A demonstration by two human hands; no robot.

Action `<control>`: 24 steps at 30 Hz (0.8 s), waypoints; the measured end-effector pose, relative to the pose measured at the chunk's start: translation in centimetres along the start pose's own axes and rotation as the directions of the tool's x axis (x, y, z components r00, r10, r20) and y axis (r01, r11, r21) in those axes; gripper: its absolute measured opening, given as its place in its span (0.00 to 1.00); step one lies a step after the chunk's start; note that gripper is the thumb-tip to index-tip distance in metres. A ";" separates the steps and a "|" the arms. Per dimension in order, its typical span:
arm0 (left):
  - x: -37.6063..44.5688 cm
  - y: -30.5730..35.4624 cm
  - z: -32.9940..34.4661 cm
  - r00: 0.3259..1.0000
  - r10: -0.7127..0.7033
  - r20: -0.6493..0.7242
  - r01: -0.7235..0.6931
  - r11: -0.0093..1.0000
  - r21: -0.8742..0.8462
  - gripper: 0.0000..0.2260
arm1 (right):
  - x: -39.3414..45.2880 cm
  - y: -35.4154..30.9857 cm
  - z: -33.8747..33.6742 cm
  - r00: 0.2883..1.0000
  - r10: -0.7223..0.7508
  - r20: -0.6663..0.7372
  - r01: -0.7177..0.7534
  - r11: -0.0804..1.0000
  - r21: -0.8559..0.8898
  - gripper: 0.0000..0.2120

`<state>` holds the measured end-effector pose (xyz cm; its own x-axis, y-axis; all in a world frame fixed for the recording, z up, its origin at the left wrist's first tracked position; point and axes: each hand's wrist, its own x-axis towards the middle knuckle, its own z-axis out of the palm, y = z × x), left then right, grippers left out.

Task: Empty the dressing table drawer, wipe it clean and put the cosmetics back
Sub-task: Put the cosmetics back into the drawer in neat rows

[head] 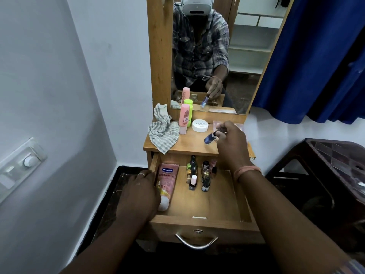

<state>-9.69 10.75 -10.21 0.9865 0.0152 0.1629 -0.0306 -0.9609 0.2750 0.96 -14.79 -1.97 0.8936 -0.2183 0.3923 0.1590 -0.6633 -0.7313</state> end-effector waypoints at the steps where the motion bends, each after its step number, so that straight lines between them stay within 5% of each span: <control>1: -0.1 0.0 0.0 1.000 0.002 -0.002 -0.002 1.000 0.004 0.15 | -0.7 0.2 -0.9 1.000 0.006 -0.016 -0.005 1.000 0.031 0.10; 8: -0.1 0.0 0.3 0.999 0.013 -0.033 -0.013 1.000 0.002 0.13 | -5.3 3.3 -4.8 0.991 0.051 0.122 -0.056 0.998 0.039 0.05; 17: -0.3 0.2 -0.1 1.000 0.000 -0.010 0.000 1.000 0.000 0.15 | -7.0 6.1 -1.7 0.973 0.063 0.221 0.031 0.918 -0.395 0.11; 24: -0.2 0.1 0.0 1.000 -0.002 -0.017 0.002 1.000 -0.001 0.15 | -6.6 6.5 -0.6 0.977 0.044 0.209 0.058 0.888 -0.456 0.08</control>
<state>-9.85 10.62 -10.20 0.9838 0.0221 0.1779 -0.0284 -0.9607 0.2763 -4.14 -18.11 -9.00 0.9677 -0.0924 0.2344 0.0014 -0.9283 -0.3719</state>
